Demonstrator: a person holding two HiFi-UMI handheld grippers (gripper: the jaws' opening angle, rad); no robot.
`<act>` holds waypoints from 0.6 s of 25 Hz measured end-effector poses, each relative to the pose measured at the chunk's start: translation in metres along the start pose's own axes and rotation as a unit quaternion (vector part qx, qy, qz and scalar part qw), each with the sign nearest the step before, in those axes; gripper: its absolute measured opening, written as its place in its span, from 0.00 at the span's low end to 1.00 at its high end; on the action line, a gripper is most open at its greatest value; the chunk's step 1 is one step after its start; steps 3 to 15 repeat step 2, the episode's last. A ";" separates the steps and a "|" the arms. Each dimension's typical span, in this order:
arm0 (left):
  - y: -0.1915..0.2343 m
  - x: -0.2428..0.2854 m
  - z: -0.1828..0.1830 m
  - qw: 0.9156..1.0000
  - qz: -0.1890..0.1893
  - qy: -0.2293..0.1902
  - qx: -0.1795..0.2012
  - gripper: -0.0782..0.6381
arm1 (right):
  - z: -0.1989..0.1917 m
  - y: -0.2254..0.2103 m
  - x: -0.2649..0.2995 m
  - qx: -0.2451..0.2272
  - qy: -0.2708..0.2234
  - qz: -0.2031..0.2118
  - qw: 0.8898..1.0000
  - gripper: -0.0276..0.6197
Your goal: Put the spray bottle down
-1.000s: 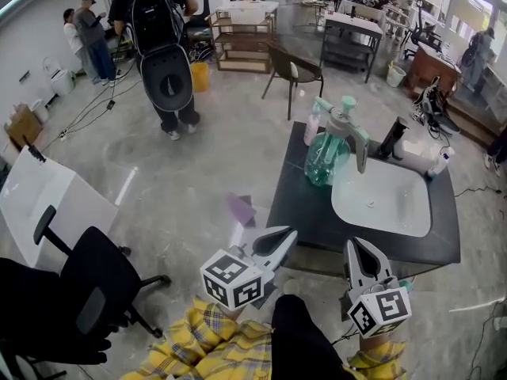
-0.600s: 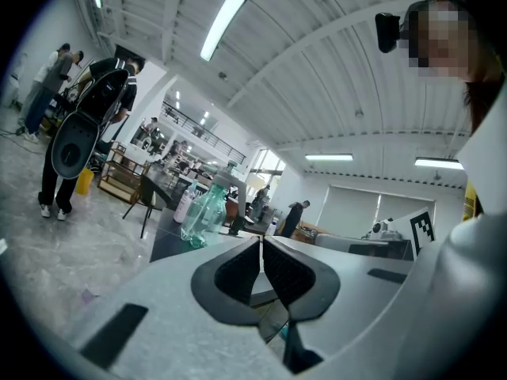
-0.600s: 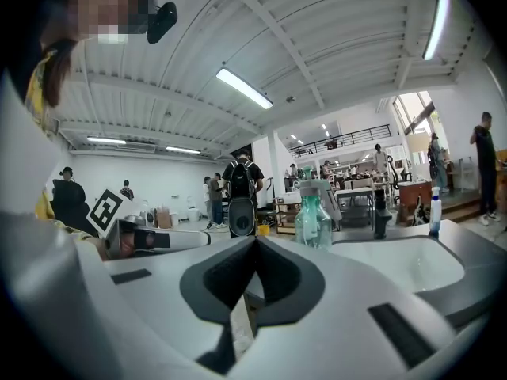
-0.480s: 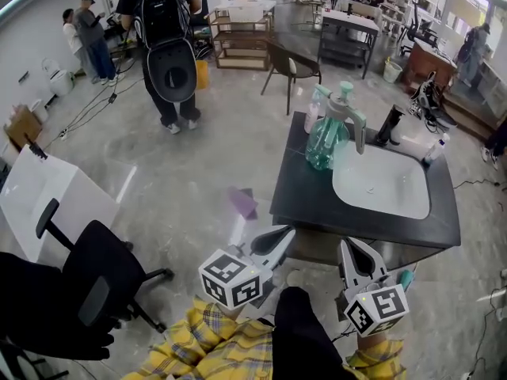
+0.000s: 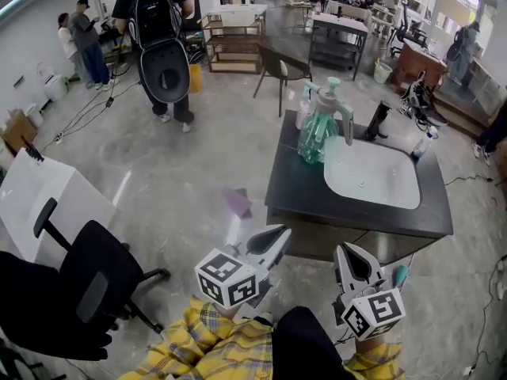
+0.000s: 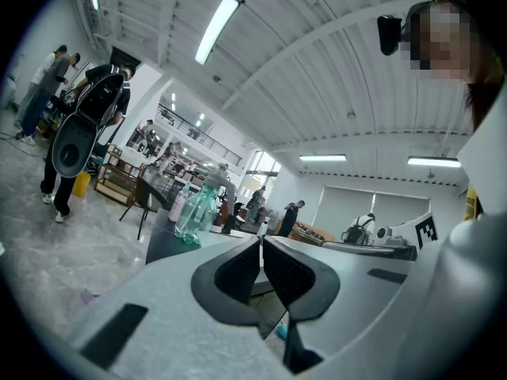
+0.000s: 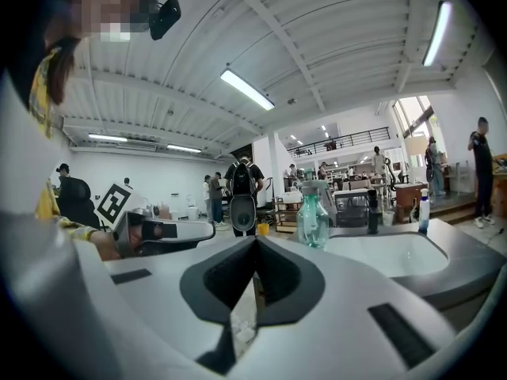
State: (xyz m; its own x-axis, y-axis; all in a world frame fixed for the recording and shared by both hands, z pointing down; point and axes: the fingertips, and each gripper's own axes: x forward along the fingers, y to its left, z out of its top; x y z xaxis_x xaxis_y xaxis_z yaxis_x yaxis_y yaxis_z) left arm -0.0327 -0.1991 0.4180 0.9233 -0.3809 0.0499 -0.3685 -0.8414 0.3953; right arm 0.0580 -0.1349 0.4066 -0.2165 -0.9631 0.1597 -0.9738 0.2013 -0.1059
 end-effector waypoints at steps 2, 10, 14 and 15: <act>-0.010 -0.007 -0.003 1.000 0.002 0.000 0.002 0.12 | -0.004 0.004 -0.011 0.006 0.005 0.002 1.000 0.05; -0.010 -0.007 -0.003 1.000 0.002 0.000 0.002 0.12 | -0.004 0.004 -0.011 0.006 0.005 0.002 1.000 0.05; -0.010 -0.007 -0.003 1.000 0.002 0.000 0.002 0.12 | -0.004 0.004 -0.011 0.006 0.005 0.002 1.000 0.05; -0.010 -0.007 -0.003 1.000 0.002 0.000 0.002 0.12 | -0.004 0.004 -0.011 0.006 0.005 0.002 1.000 0.05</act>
